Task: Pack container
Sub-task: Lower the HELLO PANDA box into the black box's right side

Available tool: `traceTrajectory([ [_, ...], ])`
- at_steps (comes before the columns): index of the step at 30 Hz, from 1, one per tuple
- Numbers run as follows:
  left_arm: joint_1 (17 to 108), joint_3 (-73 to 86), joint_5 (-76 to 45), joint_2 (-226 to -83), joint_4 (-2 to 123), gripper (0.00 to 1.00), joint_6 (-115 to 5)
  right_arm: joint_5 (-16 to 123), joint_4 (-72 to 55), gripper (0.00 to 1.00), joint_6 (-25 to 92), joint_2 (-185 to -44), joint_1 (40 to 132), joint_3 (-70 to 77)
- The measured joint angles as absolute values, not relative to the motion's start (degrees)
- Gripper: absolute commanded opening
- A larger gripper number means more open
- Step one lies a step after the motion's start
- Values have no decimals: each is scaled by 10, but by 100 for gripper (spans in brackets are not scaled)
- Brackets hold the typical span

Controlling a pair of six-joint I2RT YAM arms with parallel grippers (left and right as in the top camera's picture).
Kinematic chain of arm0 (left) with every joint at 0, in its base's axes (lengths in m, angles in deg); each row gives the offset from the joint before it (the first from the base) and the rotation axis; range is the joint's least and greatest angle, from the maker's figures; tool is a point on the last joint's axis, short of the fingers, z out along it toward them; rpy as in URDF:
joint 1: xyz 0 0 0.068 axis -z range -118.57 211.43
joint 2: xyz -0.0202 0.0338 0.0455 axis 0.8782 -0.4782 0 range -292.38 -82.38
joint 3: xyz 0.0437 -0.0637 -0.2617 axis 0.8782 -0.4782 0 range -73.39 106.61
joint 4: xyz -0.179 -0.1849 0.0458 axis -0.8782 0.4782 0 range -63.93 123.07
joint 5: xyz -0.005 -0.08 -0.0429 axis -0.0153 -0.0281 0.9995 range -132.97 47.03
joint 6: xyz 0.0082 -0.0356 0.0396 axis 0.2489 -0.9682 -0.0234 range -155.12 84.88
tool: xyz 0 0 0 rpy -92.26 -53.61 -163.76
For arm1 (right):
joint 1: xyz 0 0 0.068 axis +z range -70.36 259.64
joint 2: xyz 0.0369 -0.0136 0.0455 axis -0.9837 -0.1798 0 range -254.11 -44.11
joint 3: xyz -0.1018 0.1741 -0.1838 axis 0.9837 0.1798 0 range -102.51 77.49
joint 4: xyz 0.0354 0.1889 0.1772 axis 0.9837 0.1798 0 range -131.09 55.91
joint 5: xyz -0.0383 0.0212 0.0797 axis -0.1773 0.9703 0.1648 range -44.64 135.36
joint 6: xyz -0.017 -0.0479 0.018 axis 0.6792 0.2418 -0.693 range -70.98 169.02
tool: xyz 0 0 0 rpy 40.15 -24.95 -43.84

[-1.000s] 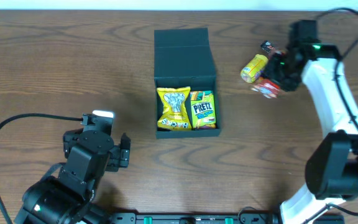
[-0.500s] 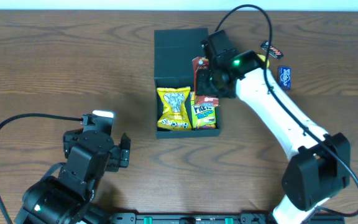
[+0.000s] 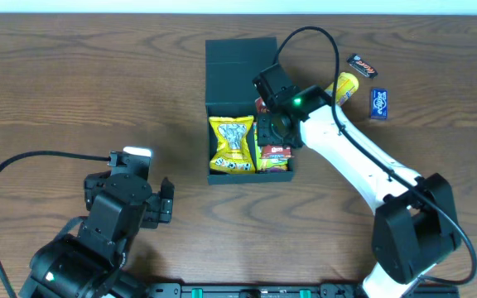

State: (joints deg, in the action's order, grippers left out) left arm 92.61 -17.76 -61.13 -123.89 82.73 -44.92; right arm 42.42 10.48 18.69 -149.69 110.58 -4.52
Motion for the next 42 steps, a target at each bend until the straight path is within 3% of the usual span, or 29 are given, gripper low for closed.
traceTrajectory([
  [10,926,-178,-611,-1239,827,95,-449,419,92,54,187,-1497,1106,-24],
  [14,926,-178,-611,-1239,827,95,-449,419,93,61,187,-1497,1106,-24],
  [18,926,-178,-611,-1239,828,95,-449,421,94,77,187,-1497,1107,-24],
  [24,926,-178,-611,-1239,827,95,-449,422,94,78,189,-1497,1109,-24],
  [30,926,-178,-611,-1239,827,95,-449,420,122,60,189,-1497,1109,-44],
  [37,926,-178,-611,-1239,827,95,-449,421,144,57,191,-1497,1109,-129],
  [38,926,-178,-611,-1239,827,95,-449,424,144,52,191,-1497,1109,-132],
  [42,926,-178,-611,-1239,827,95,-449,457,131,11,193,-1497,1109,-135],
])
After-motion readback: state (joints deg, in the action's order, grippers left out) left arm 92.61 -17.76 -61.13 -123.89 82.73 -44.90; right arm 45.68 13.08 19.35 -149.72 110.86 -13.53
